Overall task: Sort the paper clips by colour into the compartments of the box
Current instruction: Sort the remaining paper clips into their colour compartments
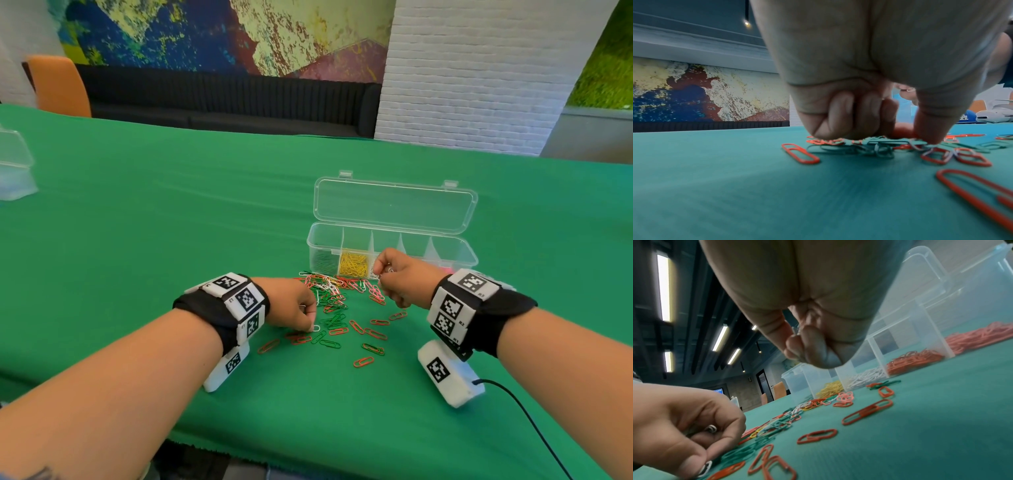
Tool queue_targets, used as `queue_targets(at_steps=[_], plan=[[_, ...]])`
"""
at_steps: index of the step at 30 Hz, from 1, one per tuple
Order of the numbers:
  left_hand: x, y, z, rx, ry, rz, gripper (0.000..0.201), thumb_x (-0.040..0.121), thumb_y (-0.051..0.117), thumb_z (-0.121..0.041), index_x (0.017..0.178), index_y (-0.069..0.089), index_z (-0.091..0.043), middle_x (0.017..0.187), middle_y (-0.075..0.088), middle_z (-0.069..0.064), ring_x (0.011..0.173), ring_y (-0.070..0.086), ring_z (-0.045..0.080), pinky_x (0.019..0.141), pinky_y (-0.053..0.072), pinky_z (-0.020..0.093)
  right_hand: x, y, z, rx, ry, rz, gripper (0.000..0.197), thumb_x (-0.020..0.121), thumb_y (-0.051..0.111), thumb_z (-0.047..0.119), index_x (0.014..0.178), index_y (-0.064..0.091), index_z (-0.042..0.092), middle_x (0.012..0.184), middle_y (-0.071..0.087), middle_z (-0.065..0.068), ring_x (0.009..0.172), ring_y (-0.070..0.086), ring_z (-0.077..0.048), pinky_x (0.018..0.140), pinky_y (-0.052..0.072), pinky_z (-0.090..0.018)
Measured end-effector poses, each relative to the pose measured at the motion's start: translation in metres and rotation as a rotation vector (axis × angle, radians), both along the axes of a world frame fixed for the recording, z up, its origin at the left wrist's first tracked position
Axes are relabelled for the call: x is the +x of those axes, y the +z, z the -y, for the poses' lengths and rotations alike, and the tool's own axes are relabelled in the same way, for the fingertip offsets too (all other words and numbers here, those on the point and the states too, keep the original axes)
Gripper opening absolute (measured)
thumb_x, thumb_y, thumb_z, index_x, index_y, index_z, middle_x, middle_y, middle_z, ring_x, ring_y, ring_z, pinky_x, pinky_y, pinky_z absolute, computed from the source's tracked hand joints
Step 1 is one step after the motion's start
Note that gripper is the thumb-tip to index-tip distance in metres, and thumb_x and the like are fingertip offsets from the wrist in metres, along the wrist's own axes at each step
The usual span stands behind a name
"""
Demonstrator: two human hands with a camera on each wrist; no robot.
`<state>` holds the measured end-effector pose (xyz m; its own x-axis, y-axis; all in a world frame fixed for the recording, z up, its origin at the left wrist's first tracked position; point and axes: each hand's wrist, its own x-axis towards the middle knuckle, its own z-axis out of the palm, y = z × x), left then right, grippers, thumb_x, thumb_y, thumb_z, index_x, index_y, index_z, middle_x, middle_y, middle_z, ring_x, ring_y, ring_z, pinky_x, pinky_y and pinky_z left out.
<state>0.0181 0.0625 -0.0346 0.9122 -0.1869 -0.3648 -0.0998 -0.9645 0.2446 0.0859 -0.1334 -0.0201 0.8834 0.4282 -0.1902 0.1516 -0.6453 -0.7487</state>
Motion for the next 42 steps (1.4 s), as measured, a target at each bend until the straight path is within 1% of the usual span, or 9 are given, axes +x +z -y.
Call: queue_targets(at_steps=[5,13,18,23,26,29,34,38,42], plan=[[-0.001,0.002,0.000,0.032,0.013,0.013,0.013,0.089,0.050,-0.026,0.077,0.052,-0.023,0.071,0.051,-0.008,0.065,0.044,0.013,0.064,0.041,0.024,0.006,0.003,0.009,-0.058,-0.083,0.045,0.027,0.087,0.034,-0.003,0.087,0.047,0.020,0.060,0.046,-0.004,0.047,0.037,-0.016,0.043,0.031,-0.021],[0.000,0.011,-0.001,-0.102,0.162,0.031,0.020,0.097,0.036,-0.023,0.081,0.048,-0.020,0.069,0.048,-0.007,0.060,0.042,0.009,0.056,0.038,0.022,0.007,0.005,0.021,-0.068,-0.095,-0.100,0.030,0.088,0.029,-0.008,0.084,0.050,0.012,0.059,0.044,-0.004,0.045,0.039,-0.014,0.033,0.032,-0.016],[0.011,0.025,0.005,-0.640,0.449,-0.103,0.016,0.094,0.031,-0.005,0.083,0.041,-0.012,0.075,0.055,0.002,0.051,0.040,0.008,0.041,0.033,0.014,0.013,0.015,0.026,-0.040,-0.062,-0.257,0.027,0.089,0.034,-0.011,0.080,0.052,0.007,0.063,0.050,-0.009,0.046,0.046,-0.014,0.034,0.037,-0.017],[0.034,0.044,0.018,-0.905,0.525,-0.165,0.016,0.094,0.034,-0.003,0.085,0.043,-0.012,0.063,0.045,0.000,0.047,0.036,0.007,0.037,0.030,0.013,0.018,0.026,0.026,0.124,-0.113,-0.380,0.022,0.094,0.032,-0.006,0.086,0.050,0.004,0.071,0.048,-0.011,0.058,0.047,-0.016,0.041,0.043,-0.019],[0.049,0.053,0.031,-1.038,0.611,-0.171,0.011,0.097,0.037,-0.010,0.091,0.046,-0.011,0.062,0.045,0.001,0.045,0.039,0.007,0.037,0.031,0.013,0.025,0.033,0.026,0.306,-0.178,-0.437,0.020,0.096,0.032,0.002,0.086,0.049,0.002,0.071,0.049,-0.012,0.060,0.049,-0.018,0.044,0.049,-0.021],[0.063,0.059,0.047,-1.107,0.636,-0.204,0.016,0.097,0.035,-0.010,0.090,0.049,-0.008,0.065,0.050,0.005,0.040,0.047,0.007,0.035,0.035,0.013,0.036,0.039,0.027,0.463,-0.245,-0.464,0.024,0.097,0.033,0.013,0.086,0.050,-0.001,0.075,0.049,-0.014,0.066,0.051,-0.022,0.058,0.049,-0.029],[0.084,0.065,0.069,-1.143,0.617,-0.234,0.020,0.098,0.039,-0.018,0.085,0.050,-0.008,0.066,0.051,0.006,0.039,0.050,0.008,0.036,0.037,0.012,0.051,0.043,0.025,0.517,-0.301,-0.454,0.038,0.099,0.035,0.029,0.081,0.050,0.000,0.075,0.048,-0.017,0.066,0.049,-0.024,0.064,0.046,-0.032],[0.098,0.071,0.073,-1.248,0.714,-0.217,0.031,0.098,0.040,-0.034,0.087,0.047,-0.006,0.074,0.051,0.013,0.056,0.055,0.018,0.044,0.047,0.019,0.064,0.042,0.027,0.532,-0.343,-0.469,0.049,0.098,0.033,0.045,0.087,0.048,0.000,0.073,0.049,-0.018,0.064,0.050,-0.026,0.063,0.047,-0.034],[0.109,0.072,0.082,-1.287,0.743,-0.238,0.038,0.099,0.037,-0.040,0.090,0.044,-0.004,0.088,0.048,0.018,0.074,0.052,0.026,0.075,0.049,0.035,0.076,0.041,0.024,0.607,-0.406,-0.488,0.056,0.095,0.030,0.055,0.103,0.043,0.001,0.082,0.047,-0.019,0.066,0.049,-0.026,0.061,0.046,-0.036]])
